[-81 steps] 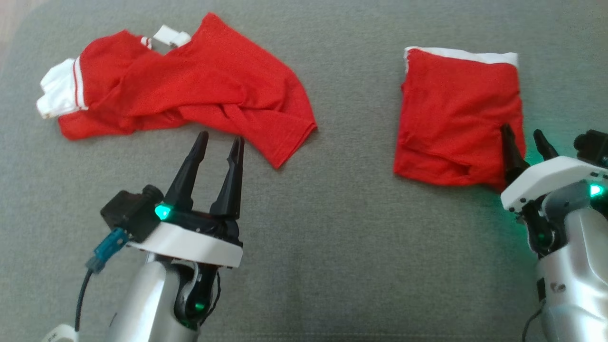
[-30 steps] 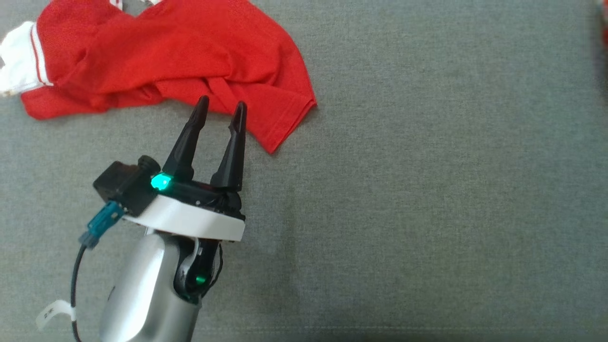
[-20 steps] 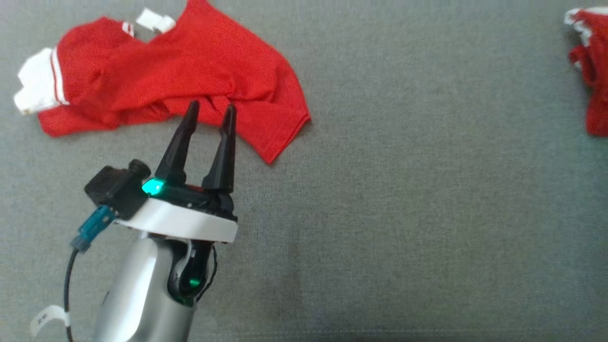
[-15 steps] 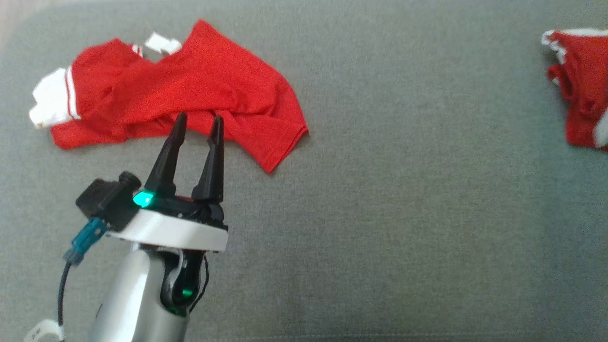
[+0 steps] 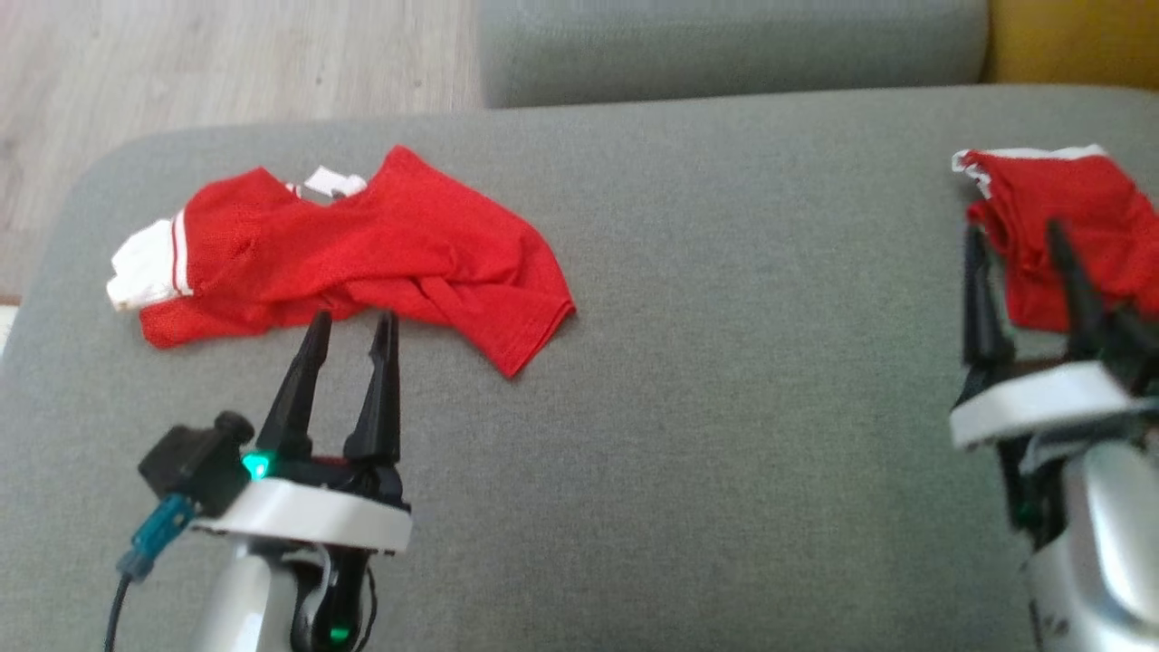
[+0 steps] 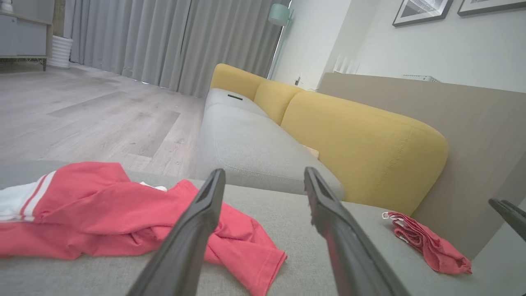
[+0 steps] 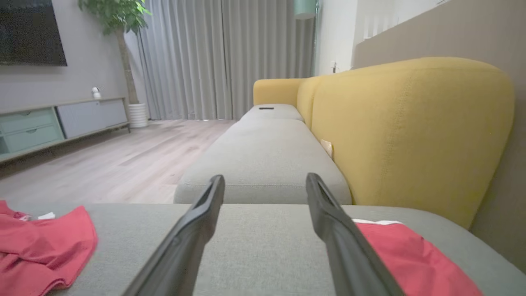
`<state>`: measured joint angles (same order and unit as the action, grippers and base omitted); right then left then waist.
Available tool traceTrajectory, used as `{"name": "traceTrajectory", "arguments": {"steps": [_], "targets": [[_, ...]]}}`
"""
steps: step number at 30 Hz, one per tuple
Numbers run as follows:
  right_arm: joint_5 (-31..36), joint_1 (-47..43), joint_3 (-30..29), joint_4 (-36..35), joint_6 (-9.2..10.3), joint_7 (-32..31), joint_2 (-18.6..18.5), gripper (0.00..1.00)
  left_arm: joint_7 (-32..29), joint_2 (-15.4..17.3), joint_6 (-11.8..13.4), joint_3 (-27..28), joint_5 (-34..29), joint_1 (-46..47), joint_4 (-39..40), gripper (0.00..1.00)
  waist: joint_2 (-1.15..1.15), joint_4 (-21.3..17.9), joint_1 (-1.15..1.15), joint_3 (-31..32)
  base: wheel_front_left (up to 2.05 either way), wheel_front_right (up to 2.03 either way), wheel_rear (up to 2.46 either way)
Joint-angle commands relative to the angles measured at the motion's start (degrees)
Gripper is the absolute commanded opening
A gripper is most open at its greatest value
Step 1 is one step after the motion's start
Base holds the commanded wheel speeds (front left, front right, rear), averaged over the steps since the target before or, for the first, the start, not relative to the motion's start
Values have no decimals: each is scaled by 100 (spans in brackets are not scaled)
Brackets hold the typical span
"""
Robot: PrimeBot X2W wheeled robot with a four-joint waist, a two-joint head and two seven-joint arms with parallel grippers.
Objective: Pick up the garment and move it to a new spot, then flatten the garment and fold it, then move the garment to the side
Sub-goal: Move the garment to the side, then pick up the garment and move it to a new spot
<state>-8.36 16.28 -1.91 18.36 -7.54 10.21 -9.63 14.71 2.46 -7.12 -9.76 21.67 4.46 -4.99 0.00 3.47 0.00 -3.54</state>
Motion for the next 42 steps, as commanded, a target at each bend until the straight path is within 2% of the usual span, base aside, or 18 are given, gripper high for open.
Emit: {"name": "traceTrajectory", "arguments": {"steps": [1, 15, 35, 42], "targets": [[-68, -37, 173, -252, 5, 126, 113, 100, 29, 42, -24, 282, -61, 84, 142, 100, 0, -15, 0, 133, 0, 0, 0], [-212, -1114, 246, -448, 5, 447, 630, 100, 29, 42, -33, 466, -80, -492, 45, 100, 0, -123, 0, 430, 0, 0, 0], [-333, -1159, 245, -401, 5, 477, 674, 100, 29, 42, -36, 464, -44, -459, 60, 100, 0, -118, 0, 407, 0, 0, 0], [-360, -1174, 315, -394, 5, 478, 675, 100, 29, 42, -36, 463, -35, -427, 49, 100, 0, 56, 0, 390, 0, 0, 0]]}}
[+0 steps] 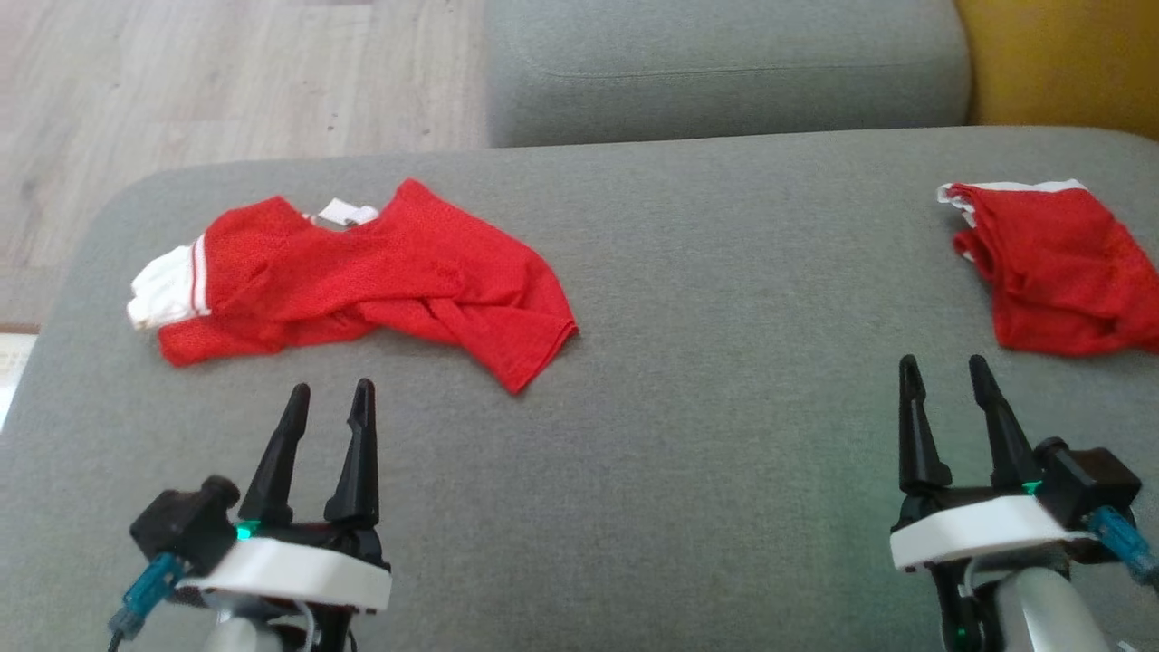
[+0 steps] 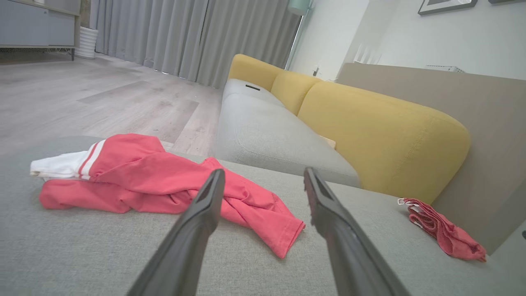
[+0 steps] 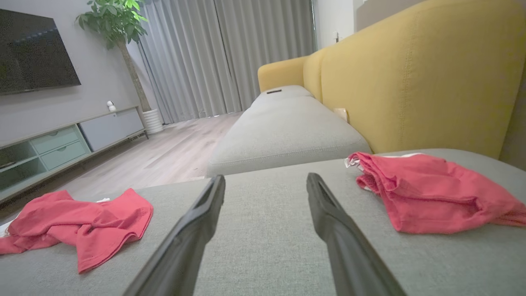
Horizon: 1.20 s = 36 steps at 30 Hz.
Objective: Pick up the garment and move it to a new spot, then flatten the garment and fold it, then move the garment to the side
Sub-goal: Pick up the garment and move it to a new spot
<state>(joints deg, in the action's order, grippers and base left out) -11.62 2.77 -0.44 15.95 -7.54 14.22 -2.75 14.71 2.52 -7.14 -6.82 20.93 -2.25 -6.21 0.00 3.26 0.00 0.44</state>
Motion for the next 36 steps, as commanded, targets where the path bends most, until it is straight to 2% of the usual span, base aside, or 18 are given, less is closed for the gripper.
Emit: {"name": "traceTrajectory", "arguments": {"steps": [1, 20, 25, 30, 33, 36], "targets": [[-41, 173, 195, -157, 5, 77, -13, 100, 29, 36, -35, 177, 41, 251, 171, 100, 0, 128, 0, -12, 0, 0, 0], [-178, 320, 832, -14, 5, 75, -13, 100, 29, 36, -29, 532, -67, 468, 186, 100, 0, 1530, 0, -307, 0, 0, 0], [-136, 417, 865, 1, 5, 67, -13, 100, 29, 36, -31, 671, -116, 582, 175, 100, 0, 1594, 0, -448, 0, 0, 0], [-97, 602, 809, -124, 5, -48, -13, 100, 29, 43, -33, 824, -276, 953, 40, 100, 0, 1483, 0, -798, 0, 0, 0], [23, 764, 757, -317, 5, -181, -21, 100, 29, 252, -34, 722, -368, 1391, -251, 100, 0, 1351, 0, -1118, 0, 0, 0], [136, 897, 665, -541, 5, -296, -57, 100, -95, 652, -34, 429, -393, 1906, -926, 100, 0, 1173, 0, -1442, 0, 0, 0]]}}
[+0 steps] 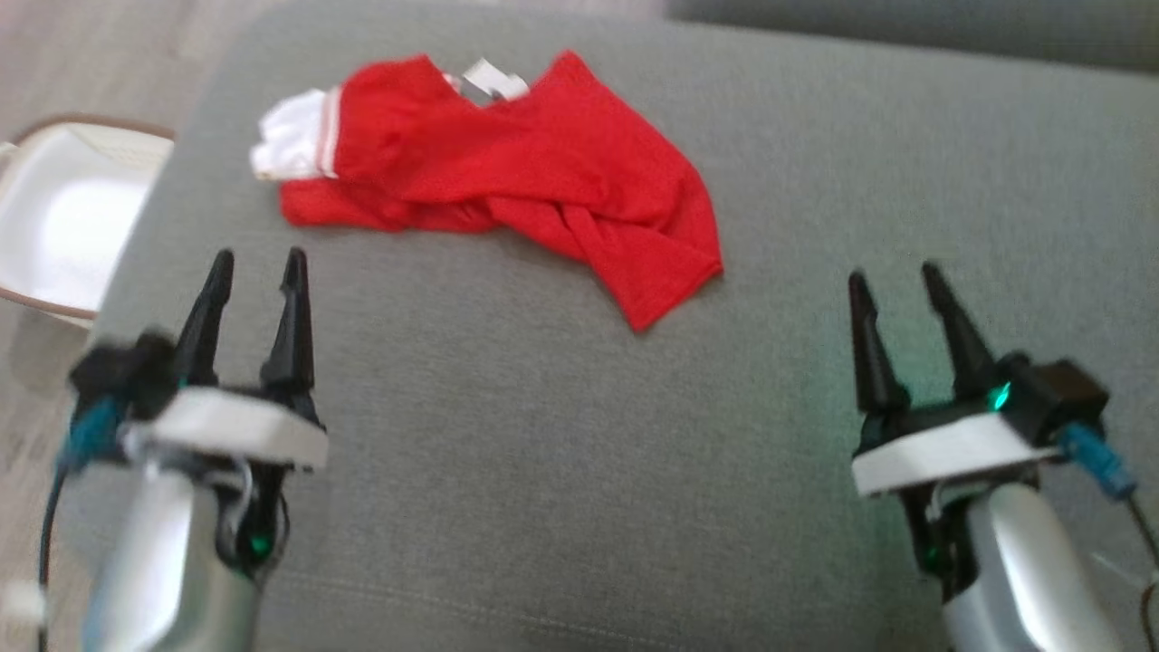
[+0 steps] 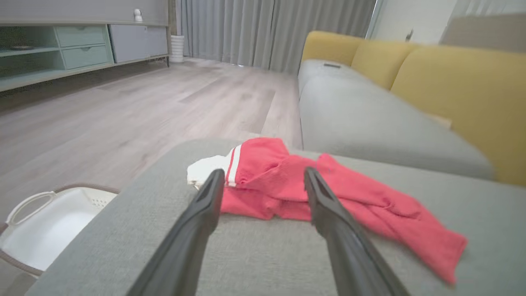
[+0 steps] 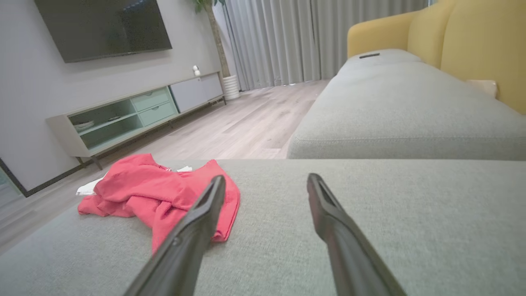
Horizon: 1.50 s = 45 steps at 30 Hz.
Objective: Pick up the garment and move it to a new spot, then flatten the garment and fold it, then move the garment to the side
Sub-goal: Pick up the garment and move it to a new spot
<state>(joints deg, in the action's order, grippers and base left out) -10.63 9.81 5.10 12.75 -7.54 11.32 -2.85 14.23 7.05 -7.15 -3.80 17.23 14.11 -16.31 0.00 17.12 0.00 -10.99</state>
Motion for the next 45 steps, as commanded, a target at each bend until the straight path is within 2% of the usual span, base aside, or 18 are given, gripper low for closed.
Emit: {"name": "traceTrajectory", "arguments": {"steps": [1, 5, 15, 16, 22, 26, 28, 31, 38, 42, 45], "targets": [[66, 227, 67, -302, 5, -35, -62, 100, -168, 343, -33, 10, -1, 491, -136, 100, 0, -268, 0, -405, 0, 0, 0], [179, 287, -45, -662, 5, -172, -167, 100, -625, 857, -33, -434, 177, 1430, -769, 100, 0, -473, 0, -817, 0, 0, 0], [216, 391, -293, -1375, 5, -408, -333, 100, -2007, 2041, -34, -2396, 1197, 3122, -1939, 100, 0, -905, 0, -1498, 0, 0, 0], [216, 391, -293, -1375, 5, -408, -333, 100, -2007, 2041, -34, -2396, 1197, 3122, -1939, 100, 0, -905, 0, -1498, 0, 0, 0], [197, 482, -274, -1435, 5, -390, -297, 100, -2725, 2447, -34, -3251, 1933, 3601, -2445, 100, 0, -1097, 0, -1702, 0, 0, 0], [207, 508, -316, -1420, 5, -336, -260, 100, -2799, 2592, -34, -3611, 2275, 3782, -2614, 100, 0, -1161, 0, -1756, 0, 0, 0], [210, 517, -339, -1411, 5, -311, -249, 100, -2801, 2642, -34, -3817, 2405, 3829, -2645, 0, 0, -1178, 0, -1758, 0, 0, 0], [211, 523, -360, -1364, 5, -287, -240, 100, -2549, 2710, -34, -4020, 2576, 3886, -2636, 0, 0, -1186, 0, -1700, 0, 0, 0], [206, 526, -343, -1168, 5, -211, -200, 100, -1112, 2570, -34, -4009, 2924, 3987, -2567, 0, 0, -1225, 0, -1320, 0, 0, 0], [174, 480, -375, -1034, 5, -148, -164, 100, -464, 2383, -34, -4114, 2888, 4050, -2417, 0, 0, -1266, 0, -1029, 0, 0, 0], [133, 430, -367, -940, 5, -105, -131, 100, -244, 2159, -34, -4234, 2798, 4086, -2211, 0, 0, -1314, 0, -827, 0, 0, 0]]}}
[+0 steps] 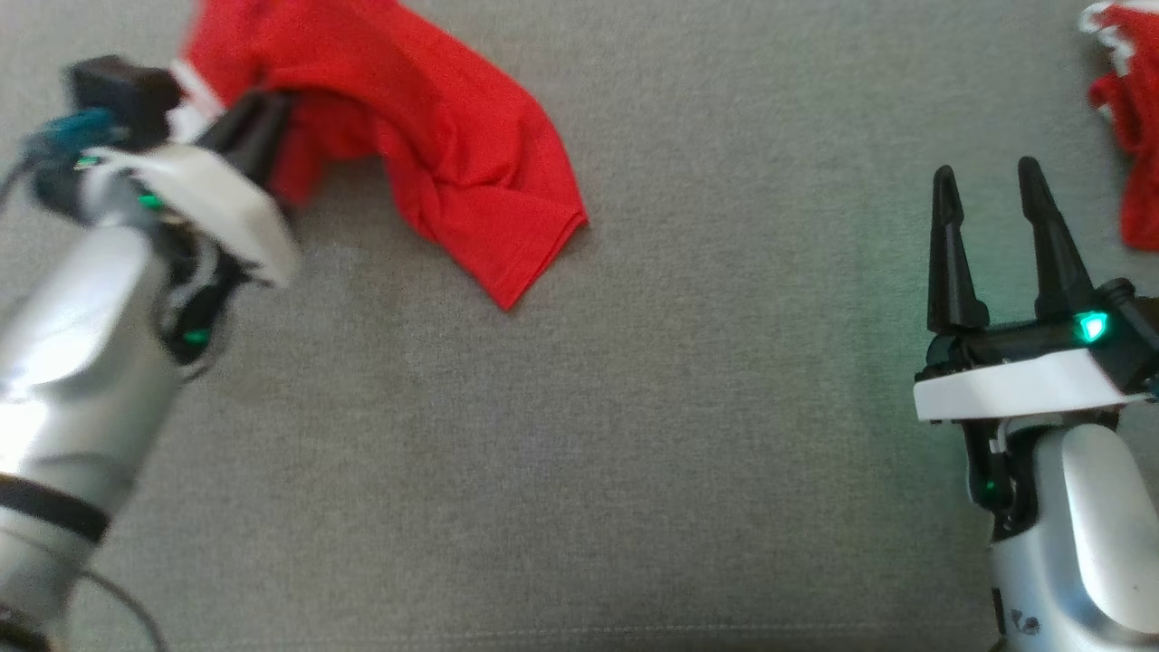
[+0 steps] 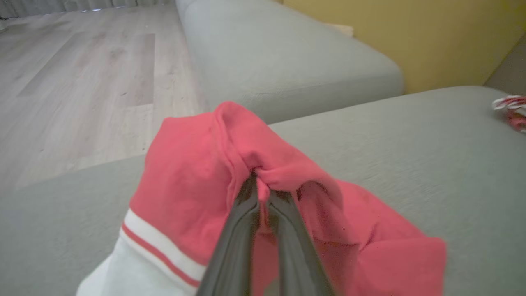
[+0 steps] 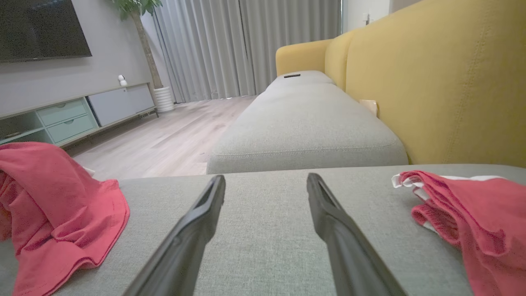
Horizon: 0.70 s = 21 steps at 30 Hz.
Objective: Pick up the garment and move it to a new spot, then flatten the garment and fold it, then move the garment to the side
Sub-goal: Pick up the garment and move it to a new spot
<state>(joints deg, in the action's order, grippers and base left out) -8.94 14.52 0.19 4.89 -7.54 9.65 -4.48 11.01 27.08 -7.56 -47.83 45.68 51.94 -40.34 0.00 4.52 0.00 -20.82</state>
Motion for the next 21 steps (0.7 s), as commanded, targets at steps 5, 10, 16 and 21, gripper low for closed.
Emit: {"name": "traceTrajectory", "arguments": {"steps": [5, 10, 16, 21], "targets": [[-102, -76, 144, -19, 5, 140, 84, 100, 197, -309, 135, 22, -167, 286, 600, 0, 0, -180, 0, 395, 0, 0, 0], [-151, -56, 220, 99, 5, 212, 120, 100, 237, -859, 229, 8, 39, 109, 910, 0, 0, -382, 0, 550, 0, 0, 0], [-191, -30, 243, 179, 5, 266, 139, 100, 314, -1313, 448, -63, -76, 71, 1082, 0, 0, -564, 0, 595, 0, 0, 0], [-216, -22, 292, 257, 5, 317, 150, 100, 385, -1834, 709, 116, -269, 165, 1332, 0, 0, -682, 0, 623, 0, 0, 0]]}}
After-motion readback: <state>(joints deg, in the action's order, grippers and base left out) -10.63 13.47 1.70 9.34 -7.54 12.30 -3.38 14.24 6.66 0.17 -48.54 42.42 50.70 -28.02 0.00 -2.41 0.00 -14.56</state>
